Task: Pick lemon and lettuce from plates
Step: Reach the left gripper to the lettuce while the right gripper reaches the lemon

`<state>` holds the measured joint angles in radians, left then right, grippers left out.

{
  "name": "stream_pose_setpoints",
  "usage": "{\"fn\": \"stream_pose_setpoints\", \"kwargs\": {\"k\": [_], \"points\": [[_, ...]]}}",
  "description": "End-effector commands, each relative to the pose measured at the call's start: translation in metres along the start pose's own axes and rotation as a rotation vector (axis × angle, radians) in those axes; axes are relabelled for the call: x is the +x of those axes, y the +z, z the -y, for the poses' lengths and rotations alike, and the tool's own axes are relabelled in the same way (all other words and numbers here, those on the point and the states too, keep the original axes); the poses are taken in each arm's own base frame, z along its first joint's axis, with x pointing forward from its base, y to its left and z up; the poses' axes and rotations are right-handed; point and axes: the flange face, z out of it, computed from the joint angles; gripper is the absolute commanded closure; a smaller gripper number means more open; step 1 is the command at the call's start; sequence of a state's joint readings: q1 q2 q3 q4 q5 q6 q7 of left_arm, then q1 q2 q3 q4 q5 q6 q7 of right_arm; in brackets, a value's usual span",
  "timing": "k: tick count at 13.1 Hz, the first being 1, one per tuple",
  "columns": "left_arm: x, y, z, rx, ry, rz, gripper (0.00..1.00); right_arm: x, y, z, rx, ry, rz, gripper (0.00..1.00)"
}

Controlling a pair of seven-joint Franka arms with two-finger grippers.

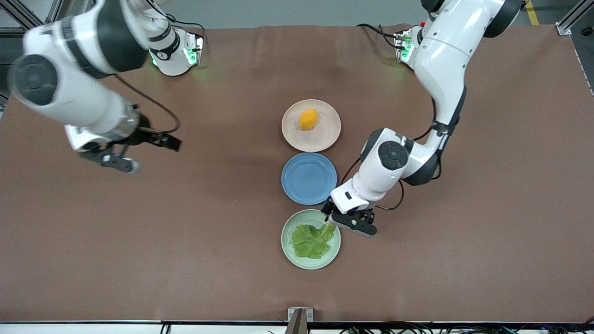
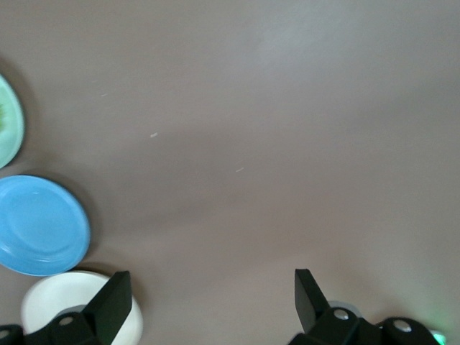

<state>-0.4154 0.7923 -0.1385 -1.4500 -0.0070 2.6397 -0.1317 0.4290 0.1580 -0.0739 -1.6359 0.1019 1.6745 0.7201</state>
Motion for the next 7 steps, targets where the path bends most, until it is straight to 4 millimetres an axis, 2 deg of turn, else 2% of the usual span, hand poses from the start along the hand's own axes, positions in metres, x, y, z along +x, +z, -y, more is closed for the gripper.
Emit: {"fn": "stream_pose_setpoints", "kwargs": {"k": [1, 3, 4, 5, 7], "points": [[-0.006, 0.030, -0.018, 0.006, 0.101, -0.079, 0.23, -0.072, 0.033, 0.063, 0.034, 0.134, -0.045, 0.00], [-0.013, 0.048, -0.024, 0.033, 0.205, -0.125, 0.28, -0.124, 0.070, 0.116, 0.066, 0.189, -0.075, 0.00], [-0.014, 0.051, -0.024, 0.037, 0.218, -0.131, 0.28, -0.137, 0.095, 0.136, 0.061, 0.217, -0.077, 0.00], [-0.018, 0.055, -0.023, 0.046, 0.241, -0.125, 0.28, -0.160, 0.121, 0.160, 0.058, 0.226, -0.083, 0.00], [-0.023, 0.064, -0.022, 0.053, 0.259, -0.116, 0.31, -0.180, 0.160, 0.184, 0.058, 0.281, -0.098, 0.00]]}}
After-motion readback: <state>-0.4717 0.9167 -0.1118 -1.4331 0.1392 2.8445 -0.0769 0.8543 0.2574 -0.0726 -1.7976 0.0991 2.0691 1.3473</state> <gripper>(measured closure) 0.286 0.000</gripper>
